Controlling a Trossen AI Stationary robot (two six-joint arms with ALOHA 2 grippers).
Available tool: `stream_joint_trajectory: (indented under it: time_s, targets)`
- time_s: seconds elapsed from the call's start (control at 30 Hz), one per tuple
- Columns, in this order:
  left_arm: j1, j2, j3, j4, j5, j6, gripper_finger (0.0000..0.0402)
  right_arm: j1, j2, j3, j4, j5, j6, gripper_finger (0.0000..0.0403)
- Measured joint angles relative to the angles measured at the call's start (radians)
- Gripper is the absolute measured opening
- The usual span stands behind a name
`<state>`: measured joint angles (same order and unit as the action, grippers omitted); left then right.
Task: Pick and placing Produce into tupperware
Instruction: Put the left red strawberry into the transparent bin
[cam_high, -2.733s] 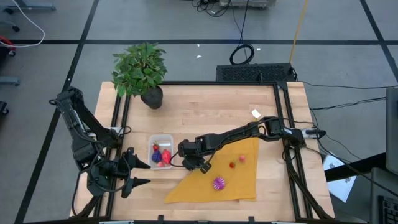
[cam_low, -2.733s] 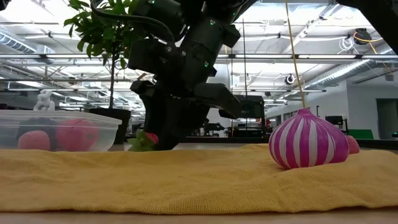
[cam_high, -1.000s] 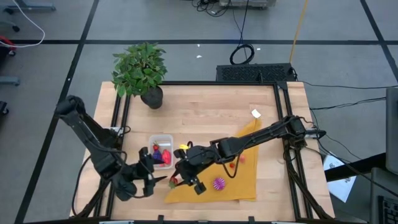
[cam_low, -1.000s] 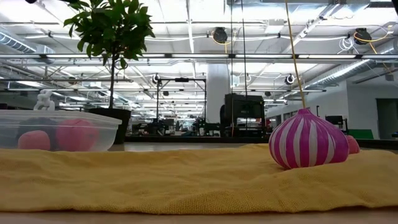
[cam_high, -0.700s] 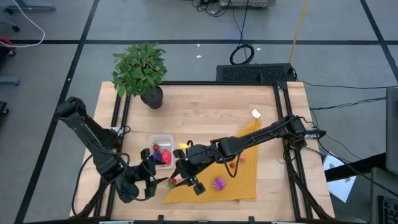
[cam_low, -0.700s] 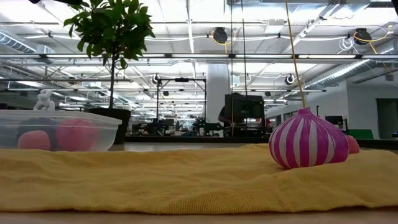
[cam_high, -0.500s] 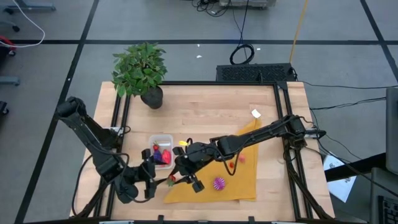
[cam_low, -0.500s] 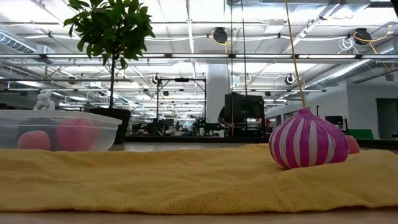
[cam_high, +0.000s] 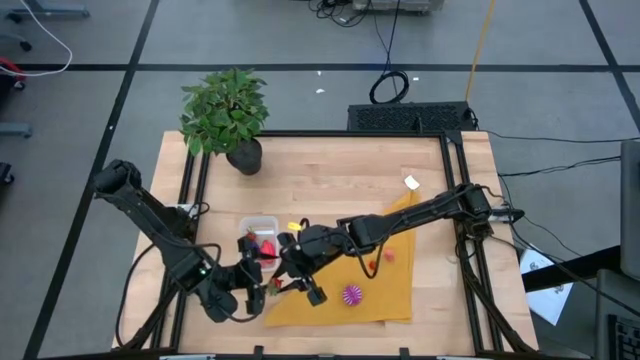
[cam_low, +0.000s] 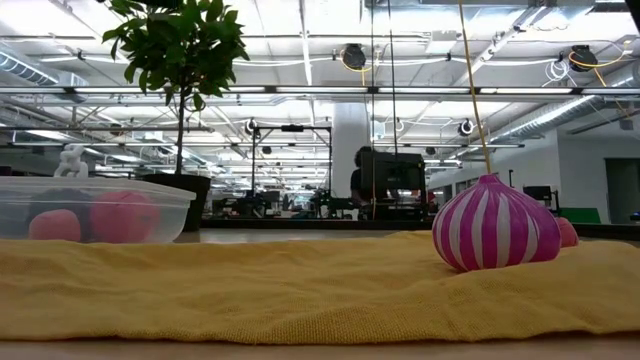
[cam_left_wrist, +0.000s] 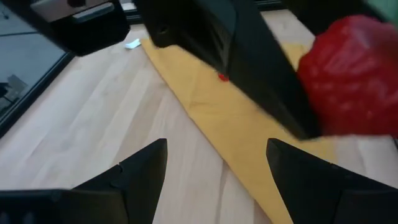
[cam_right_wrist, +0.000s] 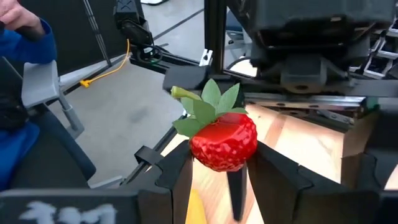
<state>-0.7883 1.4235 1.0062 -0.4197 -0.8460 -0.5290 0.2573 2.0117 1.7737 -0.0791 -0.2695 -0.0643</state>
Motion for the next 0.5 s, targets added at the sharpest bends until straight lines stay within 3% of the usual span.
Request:
stream_joint_trajectory:
  time_s: [0.5]
  targets:
    - [-0.005, -0.001, 0.000, 0.131, 0.016, 0.123, 0.0280, -0.001, 0.000, 0.000, -0.031, 0.001, 0.000, 0.0134]
